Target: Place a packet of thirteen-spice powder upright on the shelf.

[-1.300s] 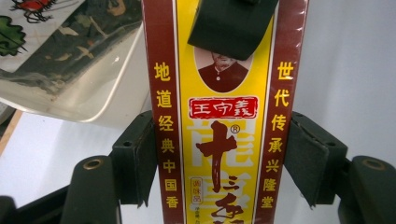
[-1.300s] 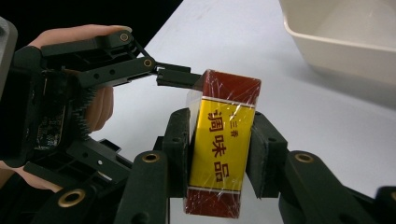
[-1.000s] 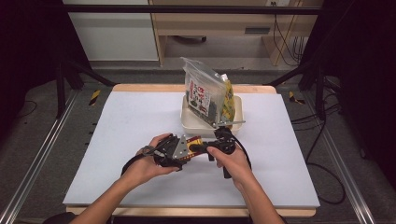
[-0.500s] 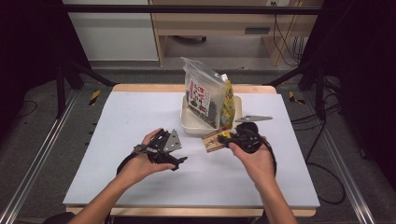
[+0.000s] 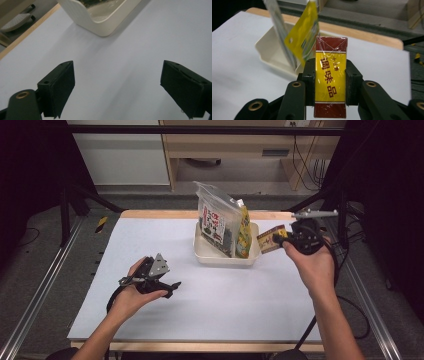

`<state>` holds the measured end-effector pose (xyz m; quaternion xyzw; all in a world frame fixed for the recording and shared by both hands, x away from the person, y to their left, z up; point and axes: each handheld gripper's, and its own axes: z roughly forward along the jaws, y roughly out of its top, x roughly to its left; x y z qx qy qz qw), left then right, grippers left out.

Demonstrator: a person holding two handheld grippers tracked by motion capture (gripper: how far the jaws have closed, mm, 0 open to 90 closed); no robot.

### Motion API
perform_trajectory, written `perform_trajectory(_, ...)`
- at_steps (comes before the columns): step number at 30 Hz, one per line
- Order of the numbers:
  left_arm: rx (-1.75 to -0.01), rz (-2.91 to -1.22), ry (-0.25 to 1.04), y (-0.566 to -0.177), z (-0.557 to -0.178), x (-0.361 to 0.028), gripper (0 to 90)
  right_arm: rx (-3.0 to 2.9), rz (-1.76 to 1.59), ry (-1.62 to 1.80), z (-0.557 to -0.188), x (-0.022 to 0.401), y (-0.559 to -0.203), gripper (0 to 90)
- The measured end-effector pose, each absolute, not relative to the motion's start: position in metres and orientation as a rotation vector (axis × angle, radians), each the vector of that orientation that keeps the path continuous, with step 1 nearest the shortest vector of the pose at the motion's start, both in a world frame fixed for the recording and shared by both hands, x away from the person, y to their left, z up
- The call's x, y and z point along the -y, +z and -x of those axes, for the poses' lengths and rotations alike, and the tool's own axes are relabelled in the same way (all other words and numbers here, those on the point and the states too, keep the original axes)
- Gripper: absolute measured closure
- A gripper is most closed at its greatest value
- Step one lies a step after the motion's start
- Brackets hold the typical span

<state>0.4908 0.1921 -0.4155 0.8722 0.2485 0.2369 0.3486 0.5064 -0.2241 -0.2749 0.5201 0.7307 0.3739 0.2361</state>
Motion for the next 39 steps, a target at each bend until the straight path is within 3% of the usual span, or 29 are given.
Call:
perform_trajectory(6,-0.684,-2.271,0.579,-0.429,-0.490,-0.200,12.1,-2.008,-1.462,0.932,-0.546,0.211,-0.260,68.4)
perform_trajectory(15,-0.683,-2.311,0.560,-0.440,-0.487,-0.203,12.1,-2.031,-1.598,0.874,-0.596,0.186,-0.287,68.3)
perform_trajectory(39,-0.648,-2.348,0.541,-0.446,-0.485,-0.197,12.5,-2.002,-1.744,0.731,-0.624,0.176,-0.331,67.8)
